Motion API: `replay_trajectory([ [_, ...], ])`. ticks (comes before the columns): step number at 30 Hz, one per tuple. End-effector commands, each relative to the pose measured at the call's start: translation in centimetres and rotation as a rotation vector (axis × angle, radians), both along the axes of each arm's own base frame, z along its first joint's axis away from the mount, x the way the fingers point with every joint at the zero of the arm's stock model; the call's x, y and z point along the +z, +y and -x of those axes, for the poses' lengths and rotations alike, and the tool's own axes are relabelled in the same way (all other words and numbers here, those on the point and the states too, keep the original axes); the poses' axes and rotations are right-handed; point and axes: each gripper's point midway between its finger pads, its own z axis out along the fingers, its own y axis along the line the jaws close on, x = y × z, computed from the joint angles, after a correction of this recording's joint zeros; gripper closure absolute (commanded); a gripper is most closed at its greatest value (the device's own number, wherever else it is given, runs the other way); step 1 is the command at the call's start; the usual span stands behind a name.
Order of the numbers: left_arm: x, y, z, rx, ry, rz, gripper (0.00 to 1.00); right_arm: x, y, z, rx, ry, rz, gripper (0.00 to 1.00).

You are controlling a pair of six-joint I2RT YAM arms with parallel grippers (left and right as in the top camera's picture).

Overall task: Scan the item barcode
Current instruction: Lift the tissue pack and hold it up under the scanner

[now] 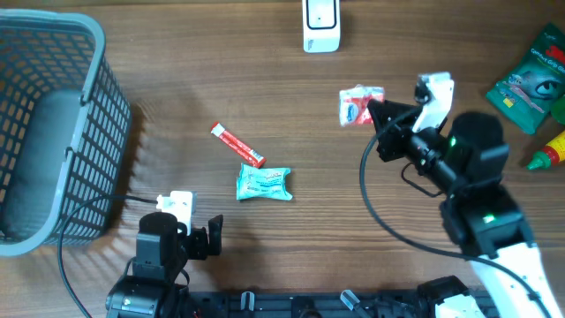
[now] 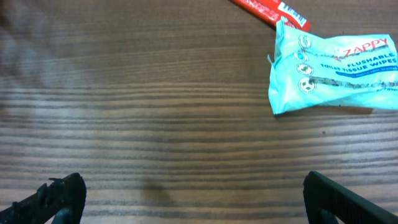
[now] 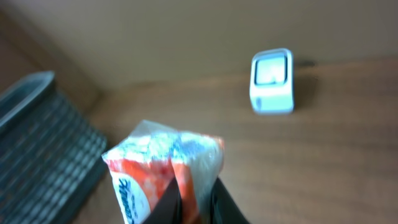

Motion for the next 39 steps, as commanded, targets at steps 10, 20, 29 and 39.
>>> replay_trajectory([
  [10,0.0,0.1,0.0,0.003,-0.003,-0.006,0.0,-9.0,1.5,-7.7,-0.044,-0.151,-0.055,0.96],
  [20,0.0,0.1,0.0,0.003,-0.003,-0.006,0.0,-12.1,3.3,-17.0,-0.08,-0.366,-0.114,0.96],
  [29,0.0,0.1,0.0,0.003,-0.003,-0.006,0.0,-12.2,6.1,-28.0,-0.044,-0.4,0.174,0.96],
  [39,0.0,0.1,0.0,0.003,-0.003,-0.006,0.0,-15.1,4.9,-34.3,-0.089,-0.411,0.229,0.96],
])
